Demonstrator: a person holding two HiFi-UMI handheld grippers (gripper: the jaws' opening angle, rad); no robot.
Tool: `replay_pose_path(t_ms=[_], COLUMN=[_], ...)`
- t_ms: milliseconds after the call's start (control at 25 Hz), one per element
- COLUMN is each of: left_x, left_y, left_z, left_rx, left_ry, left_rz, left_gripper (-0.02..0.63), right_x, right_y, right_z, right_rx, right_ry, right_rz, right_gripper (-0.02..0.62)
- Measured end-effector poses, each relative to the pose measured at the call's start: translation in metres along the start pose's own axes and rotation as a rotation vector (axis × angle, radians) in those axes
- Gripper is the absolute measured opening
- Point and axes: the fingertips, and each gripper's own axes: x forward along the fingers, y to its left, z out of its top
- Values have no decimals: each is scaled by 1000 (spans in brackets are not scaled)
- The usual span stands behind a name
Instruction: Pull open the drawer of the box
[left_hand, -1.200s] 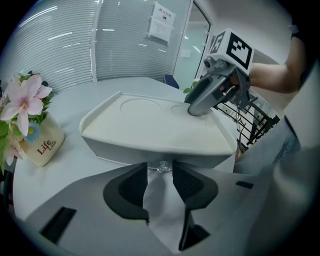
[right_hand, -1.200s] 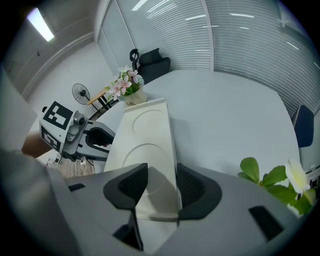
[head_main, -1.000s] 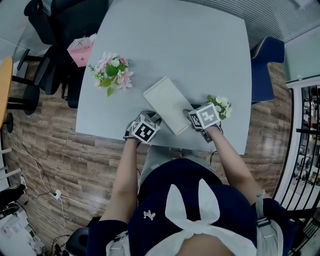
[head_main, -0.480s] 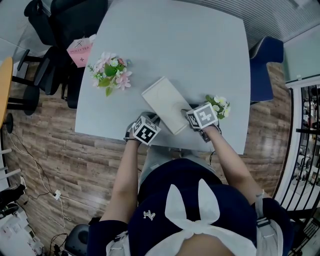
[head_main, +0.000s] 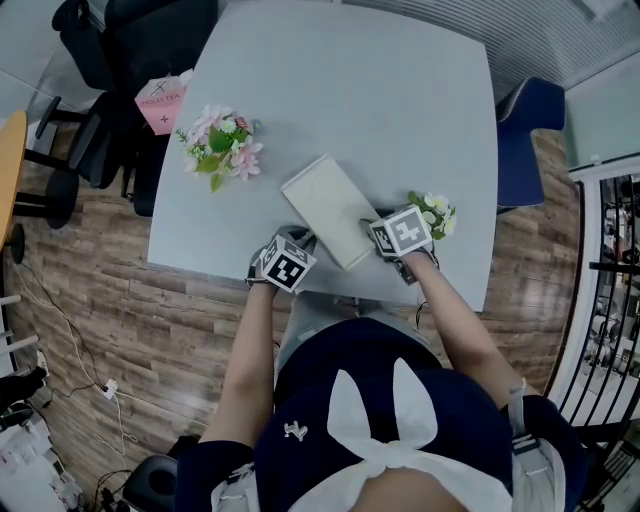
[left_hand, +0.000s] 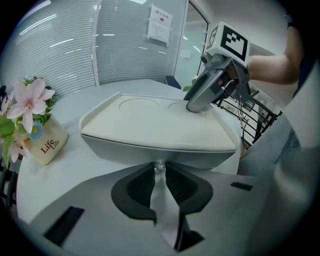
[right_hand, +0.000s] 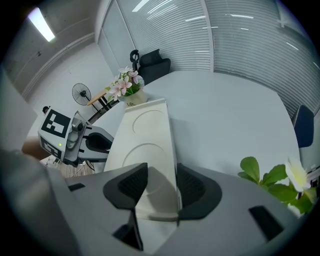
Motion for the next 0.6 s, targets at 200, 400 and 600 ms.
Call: replay_pose_path(t_ms=[200,400,600], left_x=[-7,-8,-10], left_y=[-1,0,0], left_z=[-10,-12,-15], left_rx=[16,1,-4], left_ry=[8,5,4], left_rz=[5,17,26], left_gripper=[79,80,80], right_x=[0,0,0], right_y=[0,-1,0], right_z=[-1,0,-1], right_rx=[-4,-5,-9], right_ry=[-6,-9,-4], right_rz=[-5,-4,-5], right_gripper=[187,187,187])
